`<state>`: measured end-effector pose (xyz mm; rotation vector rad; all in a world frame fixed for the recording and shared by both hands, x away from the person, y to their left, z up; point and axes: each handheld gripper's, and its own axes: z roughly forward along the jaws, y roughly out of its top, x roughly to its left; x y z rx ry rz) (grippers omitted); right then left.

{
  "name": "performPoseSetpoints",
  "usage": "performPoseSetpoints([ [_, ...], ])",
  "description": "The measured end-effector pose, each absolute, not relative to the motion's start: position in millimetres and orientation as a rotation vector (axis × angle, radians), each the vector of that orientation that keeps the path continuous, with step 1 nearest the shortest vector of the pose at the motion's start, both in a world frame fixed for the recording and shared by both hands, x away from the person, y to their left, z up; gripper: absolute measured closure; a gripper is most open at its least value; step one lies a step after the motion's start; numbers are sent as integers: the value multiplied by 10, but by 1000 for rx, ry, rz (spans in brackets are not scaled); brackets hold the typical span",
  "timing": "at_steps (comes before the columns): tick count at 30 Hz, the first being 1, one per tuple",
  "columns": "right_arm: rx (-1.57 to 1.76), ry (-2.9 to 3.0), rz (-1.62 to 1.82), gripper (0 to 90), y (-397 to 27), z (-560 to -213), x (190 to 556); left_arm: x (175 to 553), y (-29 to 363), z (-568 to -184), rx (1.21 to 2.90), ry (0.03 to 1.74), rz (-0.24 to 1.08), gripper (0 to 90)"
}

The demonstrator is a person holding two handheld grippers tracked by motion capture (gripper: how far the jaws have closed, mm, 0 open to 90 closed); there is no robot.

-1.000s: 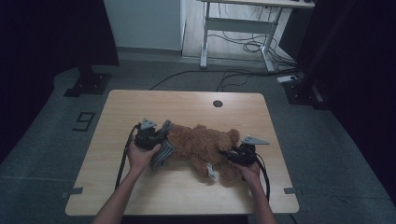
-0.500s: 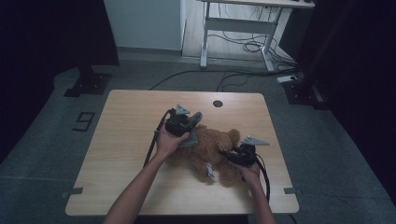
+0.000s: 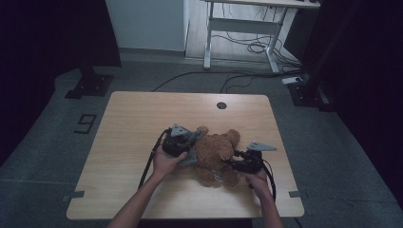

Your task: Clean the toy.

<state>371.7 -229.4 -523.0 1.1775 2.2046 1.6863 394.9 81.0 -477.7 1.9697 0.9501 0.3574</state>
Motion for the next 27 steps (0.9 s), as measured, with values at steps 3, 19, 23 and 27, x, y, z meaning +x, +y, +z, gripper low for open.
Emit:
performPoseSetpoints([
  [3,1214,2143,1775,337,-2433,-5158,3659,3808,802,-4825,1963,917,388,801],
  [19,1249,2320,1661,166,-2028,-5131,3721,3343,923,-4989,1875,863,433,799],
  [23,1220,2336,1650,331,-2013,-5180,3669,3278,956,-5020,1854,861,426,798],
  [27,1164,2316,1639,474,-1987,-5226,3555,3205,950,-5061,1829,861,443,797],
])
